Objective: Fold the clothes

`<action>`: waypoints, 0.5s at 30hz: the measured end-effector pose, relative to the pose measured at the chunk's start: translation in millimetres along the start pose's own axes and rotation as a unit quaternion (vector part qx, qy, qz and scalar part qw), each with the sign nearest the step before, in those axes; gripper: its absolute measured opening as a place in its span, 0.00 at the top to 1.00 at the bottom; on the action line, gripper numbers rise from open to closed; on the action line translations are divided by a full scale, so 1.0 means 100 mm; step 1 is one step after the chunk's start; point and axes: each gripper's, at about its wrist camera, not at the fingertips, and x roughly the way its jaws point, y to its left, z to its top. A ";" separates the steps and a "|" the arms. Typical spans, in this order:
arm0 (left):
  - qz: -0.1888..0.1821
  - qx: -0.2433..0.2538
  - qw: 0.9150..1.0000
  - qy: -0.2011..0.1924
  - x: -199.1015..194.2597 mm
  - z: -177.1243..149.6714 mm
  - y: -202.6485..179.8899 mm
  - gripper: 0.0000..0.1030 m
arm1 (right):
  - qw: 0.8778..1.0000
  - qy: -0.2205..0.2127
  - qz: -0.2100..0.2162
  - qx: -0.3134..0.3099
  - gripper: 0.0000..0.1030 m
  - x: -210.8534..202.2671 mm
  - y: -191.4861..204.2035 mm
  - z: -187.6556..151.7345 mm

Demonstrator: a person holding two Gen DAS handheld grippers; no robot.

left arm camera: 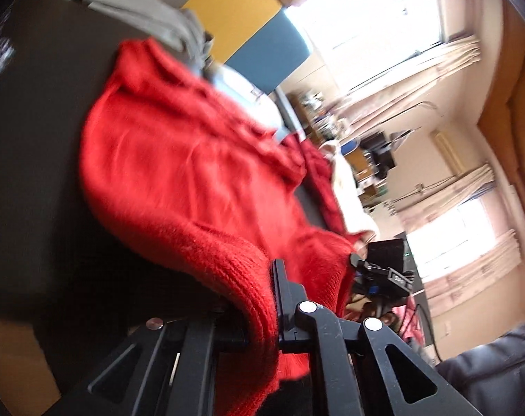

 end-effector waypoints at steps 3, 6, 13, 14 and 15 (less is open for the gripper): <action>-0.029 0.001 0.999 -0.026 0.02 0.35 0.00 0.91 | 0.999 -0.027 0.021 -0.005 0.91 0.11 0.02 0.36; -0.030 0.000 0.999 -0.046 0.15 0.79 0.07 0.91 | 0.999 -0.046 0.007 -0.011 0.91 0.21 0.04 0.78; 0.027 -0.049 0.997 -0.053 0.69 1.66 0.67 0.91 | 0.994 -0.083 -0.069 0.036 0.91 0.26 -0.62 1.57; 0.038 -0.056 0.996 -0.051 0.79 1.74 0.77 0.91 | 0.992 -0.083 -0.080 0.044 0.91 0.27 -0.73 1.62; 0.049 -0.060 0.996 -0.045 0.87 1.80 0.86 0.91 | 0.991 -0.082 -0.092 0.052 0.91 0.30 -0.84 1.67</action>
